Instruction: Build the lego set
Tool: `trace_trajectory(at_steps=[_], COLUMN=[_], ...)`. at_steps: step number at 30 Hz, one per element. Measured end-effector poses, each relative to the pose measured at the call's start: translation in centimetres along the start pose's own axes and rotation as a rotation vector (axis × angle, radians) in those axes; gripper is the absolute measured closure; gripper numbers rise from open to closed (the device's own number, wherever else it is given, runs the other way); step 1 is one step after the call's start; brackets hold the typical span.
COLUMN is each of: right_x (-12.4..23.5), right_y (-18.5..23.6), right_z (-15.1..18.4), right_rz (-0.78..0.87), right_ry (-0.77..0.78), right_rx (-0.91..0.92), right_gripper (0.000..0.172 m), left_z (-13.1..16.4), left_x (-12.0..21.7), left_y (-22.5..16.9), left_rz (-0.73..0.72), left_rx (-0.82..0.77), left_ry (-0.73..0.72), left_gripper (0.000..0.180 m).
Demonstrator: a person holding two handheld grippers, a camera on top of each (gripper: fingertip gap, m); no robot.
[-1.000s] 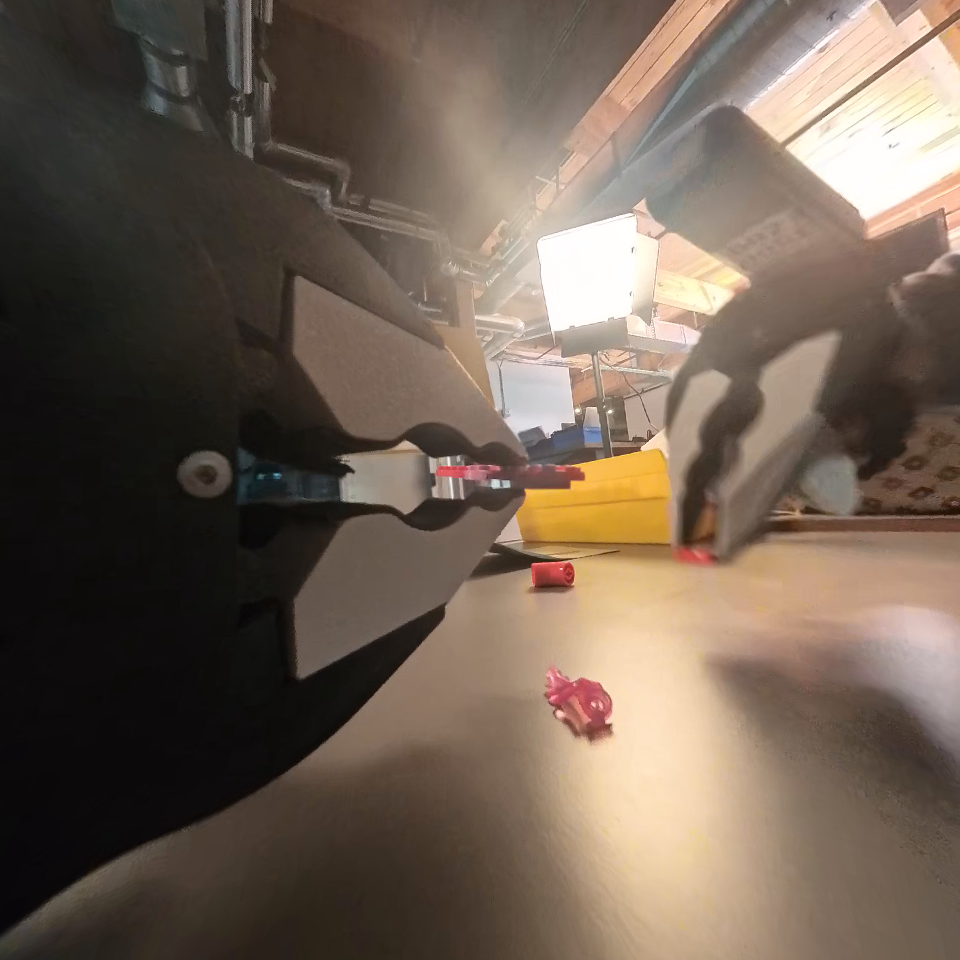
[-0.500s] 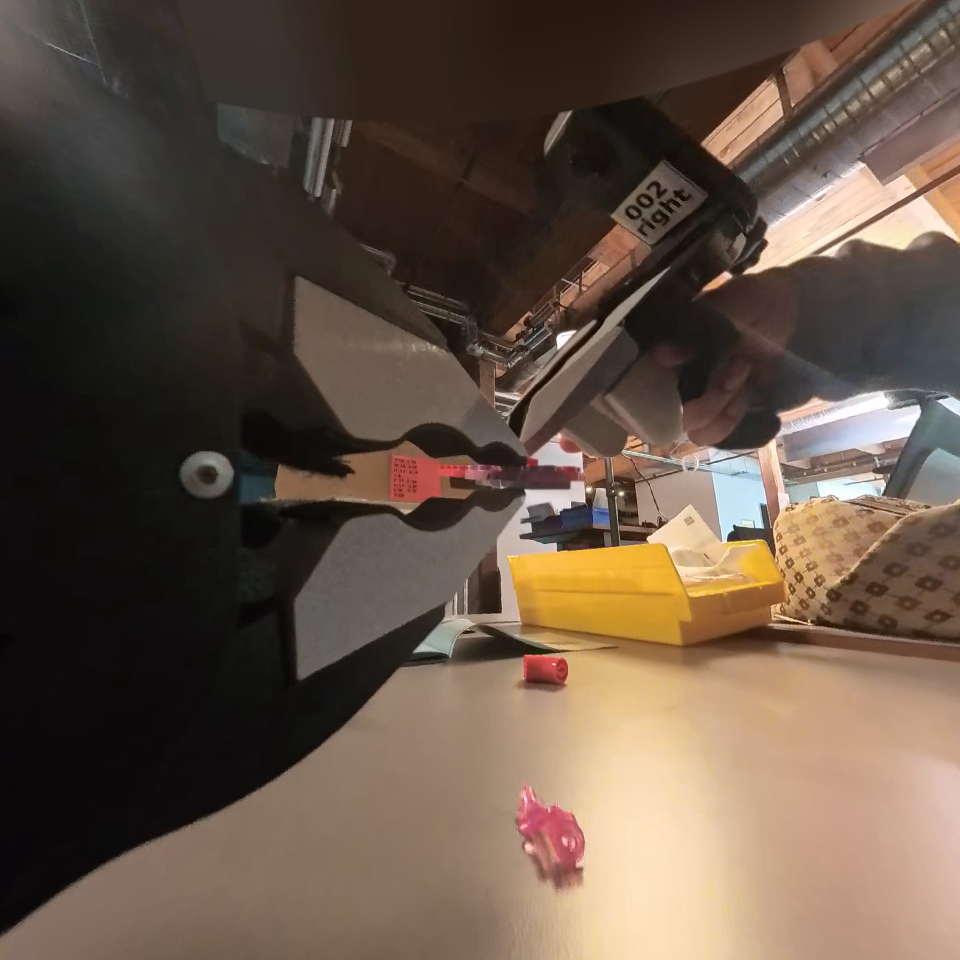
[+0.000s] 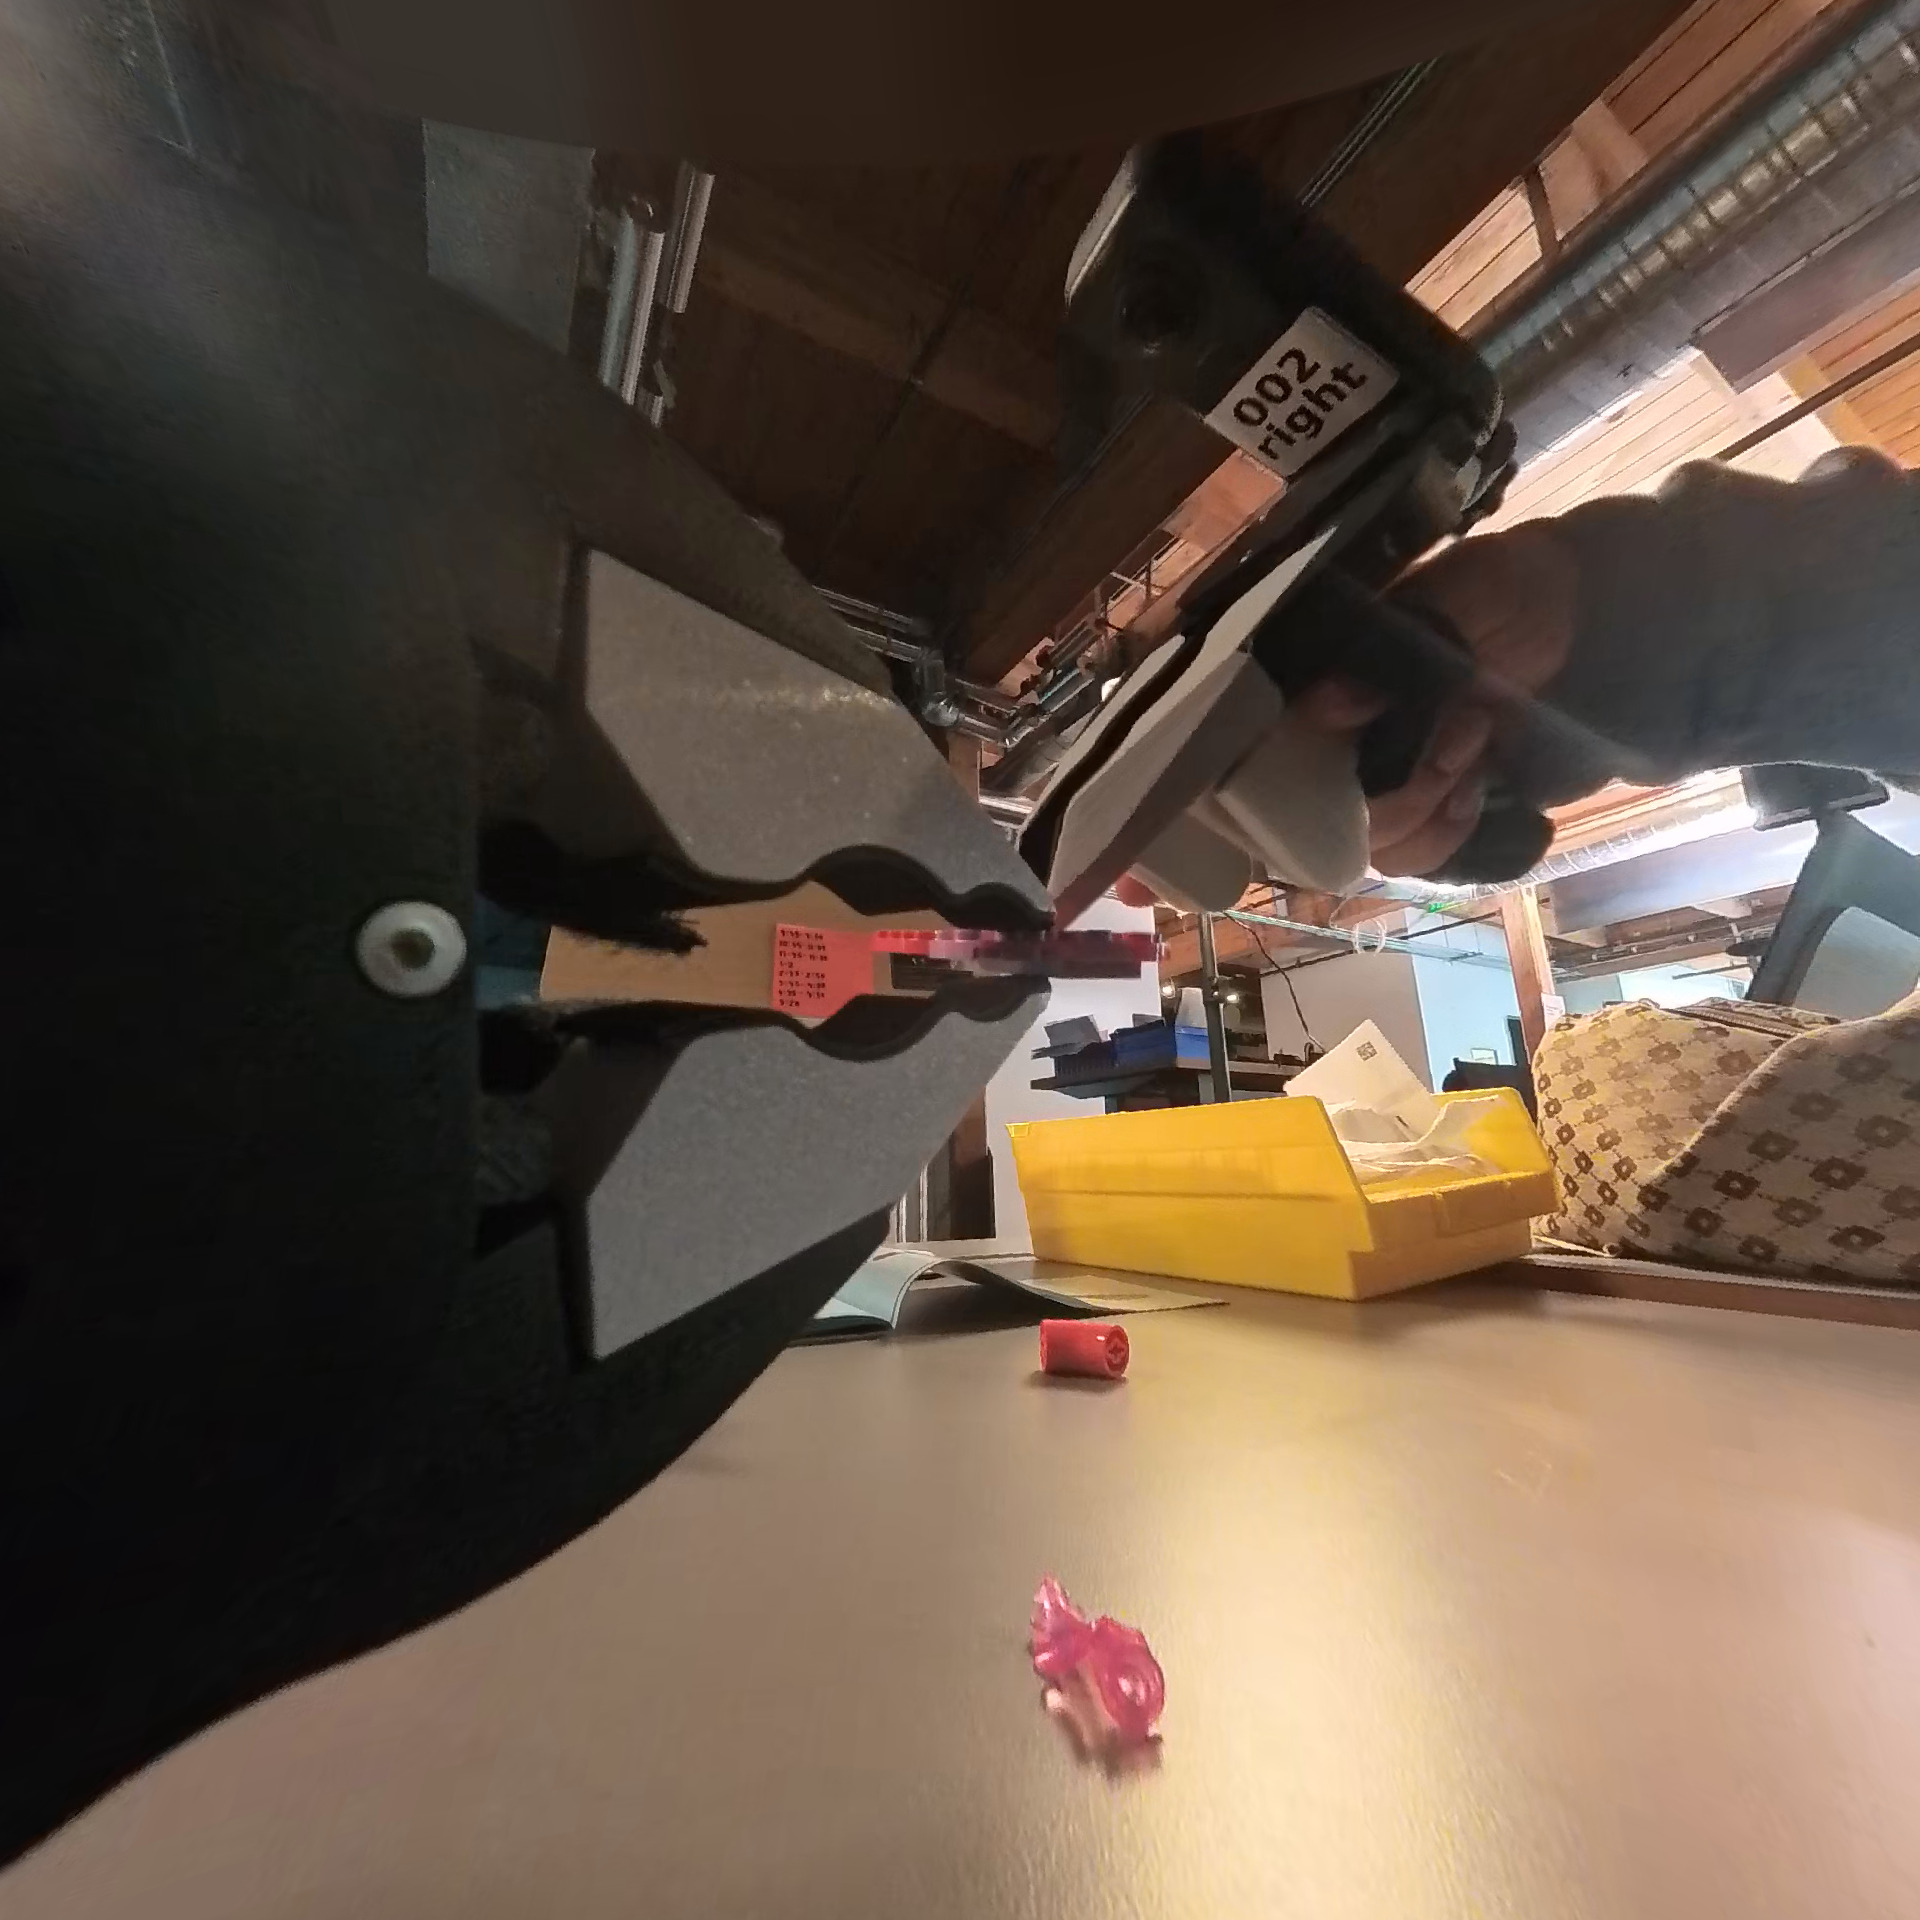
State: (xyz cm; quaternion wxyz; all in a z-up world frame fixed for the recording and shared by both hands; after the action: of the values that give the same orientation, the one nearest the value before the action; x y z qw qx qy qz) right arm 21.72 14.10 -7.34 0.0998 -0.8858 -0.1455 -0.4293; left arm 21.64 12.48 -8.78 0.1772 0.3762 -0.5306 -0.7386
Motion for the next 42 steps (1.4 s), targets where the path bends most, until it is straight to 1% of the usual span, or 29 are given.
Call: trace_trajectory(at_steps=[5, 9, 12, 14, 19, 21, 24, 27, 30, 33, 35, 37, 42], right_x=[-0.1, -0.1, 0.1, 0.4, 0.8, 1.0, 0.9, -0.5, -2.6, -4.9, -6.2, -7.4, -10.0], right_y=[0.0, 0.3, 0.6, 0.8, 0.8, 0.5, -0.6, -0.9, -0.9, -0.5, -0.6, -0.9, -1.9], right_z=[0.0, 0.0, -0.1, 0.0, 0.6, 1.1, 3.2, 6.0, 7.7, 7.3, 6.7, 6.1, 4.8], right_rz=[0.026, 0.038, 0.053, 0.059, 0.045, 0.05, 0.09, 0.075, 0.072, 0.048, 0.056, 0.066, 0.011], right_ry=[-0.005, -0.017, -0.045, -0.064, -0.125, -0.136, -0.095, -0.031, -0.049, -0.147, -0.192, -0.217, -0.23], right_rx=[0.006, 0.008, 0.023, 0.023, -0.039, -0.065, -0.105, -0.181, -0.252, -0.314, -0.305, -0.289, -0.309], right_gripper=[0.156, 0.149, 0.145, 0.145, 0.144, 0.144, 0.145, 0.144, 0.143, 0.143, 0.143, 0.144, 0.142], left_z=[-0.1, 0.1, 0.1, 0.2, 0.3, 0.5, 1.8, 3.7, 5.3, 6.5, 7.3, 7.8, 8.0], left_x=[0.0, 0.0, 0.0, 0.0, 0.0, 0.0, 0.1, 0.0, -0.2, -0.2, -0.1, 0.0, 0.0], left_y=[-0.1, -0.2, -0.3, -0.4, -0.4, -0.8, -1.9, -2.6, -1.6, -0.7, -0.4, -0.3, -0.5], left_rz=[0.003, 0.007, 0.011, 0.019, 0.02, 0.036, 0.096, 0.137, 0.089, 0.046, 0.032, 0.027, 0.031], left_rx=[0.0, 0.004, 0.007, 0.008, 0.01, -0.001, -0.03, -0.029, -0.001, 0.03, 0.05, 0.075, 0.081], left_ry=[-0.003, 0.002, 0.003, 0.006, 0.007, 0.012, 0.055, 0.129, 0.211, 0.27, 0.303, 0.322, 0.326], left_gripper=[0.173, 0.173, 0.173, 0.173, 0.173, 0.173, 0.173, 0.173, 0.173, 0.173, 0.173, 0.173, 0.173])
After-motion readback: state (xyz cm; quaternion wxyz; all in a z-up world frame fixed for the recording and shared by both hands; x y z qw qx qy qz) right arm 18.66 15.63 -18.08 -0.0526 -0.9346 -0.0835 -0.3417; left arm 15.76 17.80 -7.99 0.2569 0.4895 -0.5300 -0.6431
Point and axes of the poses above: each gripper's, where its closed fingertips meet, x back along the fingers, z out of its underside, y = z × x across the jaws, the point moved 1 cm from there along x, back along the fingers, and after that the axes turned 10 degrees about -z, right-handed, at the moved point
